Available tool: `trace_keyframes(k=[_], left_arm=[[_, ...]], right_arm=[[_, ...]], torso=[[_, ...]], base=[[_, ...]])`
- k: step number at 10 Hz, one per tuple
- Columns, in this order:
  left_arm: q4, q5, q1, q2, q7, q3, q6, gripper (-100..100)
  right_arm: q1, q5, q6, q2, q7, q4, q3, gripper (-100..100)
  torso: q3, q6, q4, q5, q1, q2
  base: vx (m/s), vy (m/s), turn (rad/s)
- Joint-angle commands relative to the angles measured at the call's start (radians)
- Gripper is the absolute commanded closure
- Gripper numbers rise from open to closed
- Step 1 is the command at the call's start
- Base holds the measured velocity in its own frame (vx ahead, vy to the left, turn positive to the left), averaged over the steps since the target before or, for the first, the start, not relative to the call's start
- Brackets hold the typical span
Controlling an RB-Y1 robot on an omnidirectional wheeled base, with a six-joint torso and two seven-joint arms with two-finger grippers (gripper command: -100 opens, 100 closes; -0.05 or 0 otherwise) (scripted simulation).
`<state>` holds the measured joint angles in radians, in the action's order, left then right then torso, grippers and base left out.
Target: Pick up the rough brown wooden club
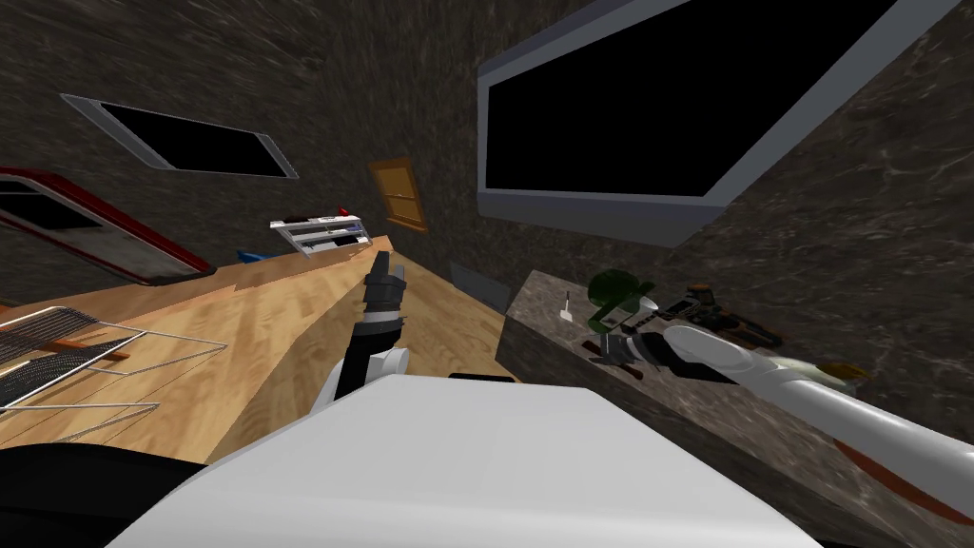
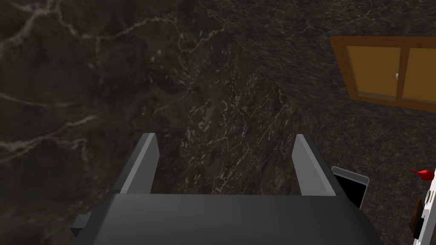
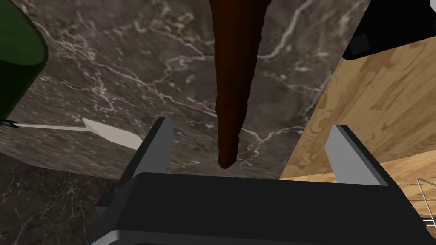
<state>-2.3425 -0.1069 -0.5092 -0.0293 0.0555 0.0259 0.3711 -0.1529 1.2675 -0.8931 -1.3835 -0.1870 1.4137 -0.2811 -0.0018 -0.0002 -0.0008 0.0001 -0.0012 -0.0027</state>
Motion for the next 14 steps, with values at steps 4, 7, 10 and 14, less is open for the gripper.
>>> trace_keyframes(k=[4, 7, 10, 14], left_arm=[[0.0, 0.0, 0.0, 0.0, 0.0, 0.0, 0.0, 0], [0.0, 0.0, 0.0, 0.0, 0.0, 0.0, 0.0, 0], [0.0, 0.0, 0.0, 0.0, 0.0, 0.0, 0.0, 0], [0.0, 0.0, 0.0, 0.0, 0.0, 0.0, 0.0, 0]], right_arm=[[0.002, 0.036, -0.086, -0.092, 0.005, -0.063, -0.043, -100], [0.011, 0.042, -0.116, -0.11, 0.015, -0.093, -0.055, -100], [0.068, 0.12, -0.173, -0.04, -0.047, -0.108, -0.023, -100], [0.124, 0.238, -0.224, 0.038, -0.129, -0.12, 0.01, -100]], torso=[[0.001, 0.0, 0.0, 0.0, -0.001, 0.001], [0.001, 0.0, 0.0, -0.001, -0.002, 0.001], [0.002, 0.0, 0.001, -0.001, -0.003, 0.004], [0.004, 0.001, 0.002, -0.002, -0.006, 0.007]], base=[[0.005, 0.007, 0.059], [0.005, -0.006, 0.06], [-0.063, -0.038, 0.096], [-0.094, -0.062, 0.07]])
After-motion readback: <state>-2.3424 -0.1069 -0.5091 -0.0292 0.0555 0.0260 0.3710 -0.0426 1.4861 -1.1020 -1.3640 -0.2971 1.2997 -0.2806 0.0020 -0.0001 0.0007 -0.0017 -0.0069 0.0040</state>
